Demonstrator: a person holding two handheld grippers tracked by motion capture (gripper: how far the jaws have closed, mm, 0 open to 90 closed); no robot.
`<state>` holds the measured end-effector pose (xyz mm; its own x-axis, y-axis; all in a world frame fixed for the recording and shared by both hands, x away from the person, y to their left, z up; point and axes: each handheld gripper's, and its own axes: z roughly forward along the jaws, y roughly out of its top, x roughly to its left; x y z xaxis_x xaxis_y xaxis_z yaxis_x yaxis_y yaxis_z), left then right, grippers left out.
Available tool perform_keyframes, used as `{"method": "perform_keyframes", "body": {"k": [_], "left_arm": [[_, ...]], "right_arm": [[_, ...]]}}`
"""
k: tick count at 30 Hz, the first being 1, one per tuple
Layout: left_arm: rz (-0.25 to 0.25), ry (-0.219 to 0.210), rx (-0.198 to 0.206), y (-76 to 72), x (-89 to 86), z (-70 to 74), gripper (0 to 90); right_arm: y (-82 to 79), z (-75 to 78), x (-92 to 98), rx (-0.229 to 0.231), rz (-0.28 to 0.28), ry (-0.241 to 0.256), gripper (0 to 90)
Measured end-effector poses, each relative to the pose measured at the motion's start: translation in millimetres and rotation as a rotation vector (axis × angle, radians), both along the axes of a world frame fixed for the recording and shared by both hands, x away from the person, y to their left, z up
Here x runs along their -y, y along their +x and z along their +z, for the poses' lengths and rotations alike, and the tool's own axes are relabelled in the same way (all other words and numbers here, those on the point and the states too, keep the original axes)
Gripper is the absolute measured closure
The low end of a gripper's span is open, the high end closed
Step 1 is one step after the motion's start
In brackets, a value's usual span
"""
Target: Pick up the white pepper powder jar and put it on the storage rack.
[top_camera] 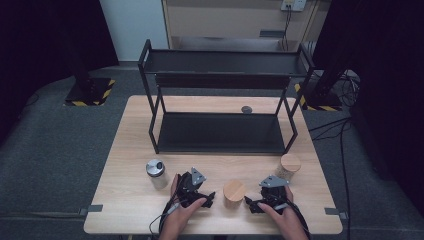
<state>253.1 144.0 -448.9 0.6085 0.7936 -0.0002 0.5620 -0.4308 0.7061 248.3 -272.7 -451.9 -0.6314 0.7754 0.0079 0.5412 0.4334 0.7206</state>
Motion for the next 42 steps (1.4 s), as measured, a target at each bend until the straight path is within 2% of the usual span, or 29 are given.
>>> {"method": "perform_keyframes", "body": {"k": [29, 32, 35, 38, 42], "left_arm": [[0.012, -0.001, -0.007, 3.6, 0.8, 1.7, 0.5], [0.015, -0.015, -0.008, 3.6, -1.1, 2.3, 2.1], [0.021, -0.026, -0.003, 2.4, -1.4, 5.5, 2.0], [0.034, -0.013, 0.012, -0.4, 1.9, 11.2, 1.8], [0.019, -0.012, 0.012, -1.3, 2.4, 19.5, 1.7]], "right_arm": [[-0.1, -0.3, 0.3, 0.001, 0.001, 0.001, 0.6], [-0.1, -0.3, 0.3, 0.002, 0.001, 0.001, 0.7], [-0.1, -0.2, 0.2, 0.001, 0.001, 0.001, 0.7], [0.0, -0.2, 0.2, 0.001, 0.001, 0.001, 0.7], [0.0, -0.2, 0.2, 0.001, 0.001, 0.001, 0.7]]}}
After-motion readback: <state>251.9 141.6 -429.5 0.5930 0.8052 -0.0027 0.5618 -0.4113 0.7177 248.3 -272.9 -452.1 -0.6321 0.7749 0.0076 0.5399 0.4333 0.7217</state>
